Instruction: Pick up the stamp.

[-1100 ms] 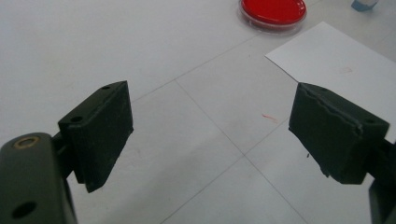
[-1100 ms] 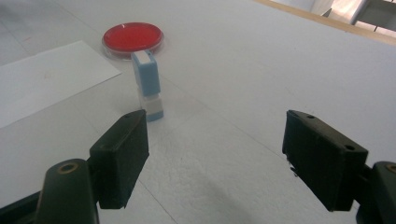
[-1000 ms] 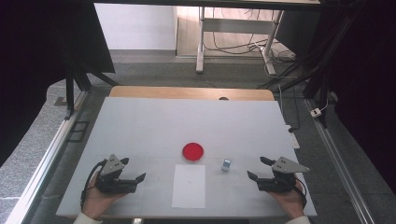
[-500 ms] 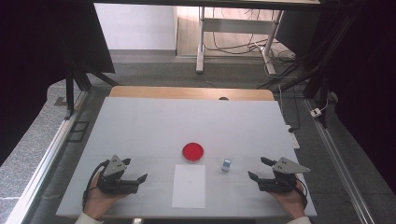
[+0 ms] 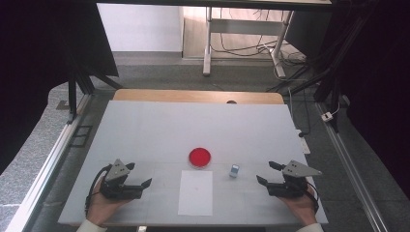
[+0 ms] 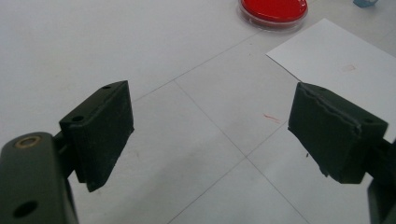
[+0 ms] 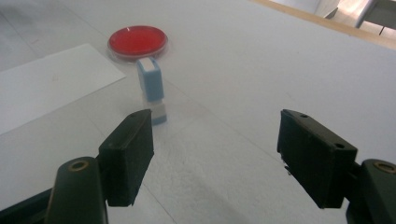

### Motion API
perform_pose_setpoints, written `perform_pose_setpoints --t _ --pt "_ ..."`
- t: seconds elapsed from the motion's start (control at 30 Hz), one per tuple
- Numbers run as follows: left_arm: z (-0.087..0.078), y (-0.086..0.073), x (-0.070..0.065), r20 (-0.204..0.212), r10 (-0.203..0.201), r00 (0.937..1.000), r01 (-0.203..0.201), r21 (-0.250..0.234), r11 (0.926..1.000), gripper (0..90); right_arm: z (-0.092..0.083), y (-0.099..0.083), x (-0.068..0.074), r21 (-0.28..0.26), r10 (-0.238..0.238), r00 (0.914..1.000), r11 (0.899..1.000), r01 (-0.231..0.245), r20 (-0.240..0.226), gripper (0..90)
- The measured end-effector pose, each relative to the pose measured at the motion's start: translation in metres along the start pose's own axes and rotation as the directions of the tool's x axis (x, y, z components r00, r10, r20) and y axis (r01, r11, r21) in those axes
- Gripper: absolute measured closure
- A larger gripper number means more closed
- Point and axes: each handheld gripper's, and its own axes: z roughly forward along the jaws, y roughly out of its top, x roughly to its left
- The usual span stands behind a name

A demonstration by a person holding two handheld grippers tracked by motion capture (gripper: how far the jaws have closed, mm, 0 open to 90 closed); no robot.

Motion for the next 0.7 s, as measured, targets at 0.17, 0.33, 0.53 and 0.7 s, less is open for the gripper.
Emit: perform_pose_setpoints --t 0.17,0.33,0.53,0.7 --pt "0.002 0.002 0.000 0.000 0.008 1.0000 -0.008 -0.002 1.0000 14.2 0.001 0.007 0.001 0.000 -0.004 0.9999 1.000 0.004 -0.013 28.8" --pt "0.002 0.003 0.000 -0.004 0.015 0.9999 -0.015 -0.005 0.9999 14.3 0.002 0.015 0.001 -0.001 -0.009 0.9996 1.000 0.009 -0.025 29.2" --pt "0.004 0.003 -0.002 -0.008 0.016 0.9998 -0.016 0.000 0.9999 14.4 0.002 0.028 0.007 0.005 -0.027 0.9984 1.000 0.027 -0.050 29.2" --pt "0.004 0.003 -0.003 -0.013 0.018 0.9998 -0.018 0.001 0.9998 14.5 0.005 0.040 0.012 0.009 -0.054 0.9951 0.998 0.055 -0.084 29.2"
